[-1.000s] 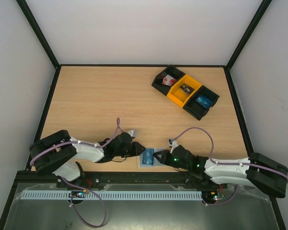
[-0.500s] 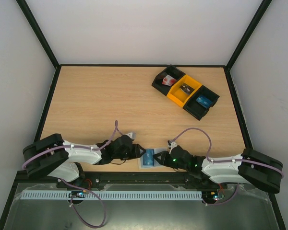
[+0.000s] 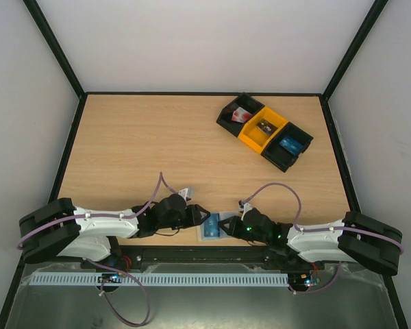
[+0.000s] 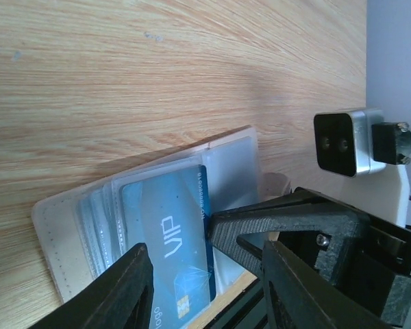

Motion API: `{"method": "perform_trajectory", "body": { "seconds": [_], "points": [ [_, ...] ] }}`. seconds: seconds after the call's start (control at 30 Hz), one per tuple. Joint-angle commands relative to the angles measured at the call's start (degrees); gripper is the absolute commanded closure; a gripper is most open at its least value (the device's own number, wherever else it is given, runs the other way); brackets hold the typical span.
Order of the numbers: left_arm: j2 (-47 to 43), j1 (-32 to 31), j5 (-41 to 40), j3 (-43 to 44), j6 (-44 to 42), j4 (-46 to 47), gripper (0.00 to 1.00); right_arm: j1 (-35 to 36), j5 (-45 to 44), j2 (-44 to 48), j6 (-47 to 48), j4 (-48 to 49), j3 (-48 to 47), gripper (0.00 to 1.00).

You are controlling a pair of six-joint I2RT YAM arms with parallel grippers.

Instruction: Take the credit cards out of the card holder

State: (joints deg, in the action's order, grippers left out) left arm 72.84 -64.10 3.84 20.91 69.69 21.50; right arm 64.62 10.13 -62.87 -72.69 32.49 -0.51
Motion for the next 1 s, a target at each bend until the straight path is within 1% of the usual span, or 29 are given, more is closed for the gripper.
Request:
{"method": "perform_trajectory", "body": {
  "seconds": [0.0, 0.3, 0.43, 0.63, 0.73, 0.87, 0.9, 0.97],
  "points": [
    [2.13, -0.59, -0.35, 0.97, 0.72, -0.44, 0.54, 0.30, -1.11, 0.09, -0.44, 0.99, 2.45, 0.94],
    [7.59, -0.60, 0.78, 0.60, 0.95, 4.70, 0.55, 0.29, -1.43, 0.56, -0.46, 1.00, 2.60, 0.94],
    [9.65, -0.59, 1.99, 0.22, 1.64, 6.58, 0.65, 0.25, -1.47, 0.17, -0.38, 1.13, 2.74, 0.94],
    [10.39, -0.59, 2.23, -0.48, 2.58, 8.31, 0.66, 0.25, -1.42, -0.61, -0.16, 1.78, 2.71, 0.94],
    [11.62, -0.59, 2.08, -0.40, 2.71, 7.94, 0.75, 0.29, -1.27, -1.16, -0.17, 2.33, 2.90, 0.94],
    [13.89, -0.59, 2.07, -0.81, 3.64, 7.39, 0.94, 0.33, -1.25, -1.27, -0.38, 3.41, 2.93, 0.92],
    [14.66, -0.67, 2.10, -0.97, 3.79, 7.34, 0.97, 0.25, -1.28, -0.98, -0.67, 3.90, 3.06, 0.91],
    [15.53, -0.80, 2.19, -1.48, 4.32, 7.75, 0.97, 0.28, -1.62, -0.09, -1.21, 4.50, 3.32, 0.89]
  ]
}}
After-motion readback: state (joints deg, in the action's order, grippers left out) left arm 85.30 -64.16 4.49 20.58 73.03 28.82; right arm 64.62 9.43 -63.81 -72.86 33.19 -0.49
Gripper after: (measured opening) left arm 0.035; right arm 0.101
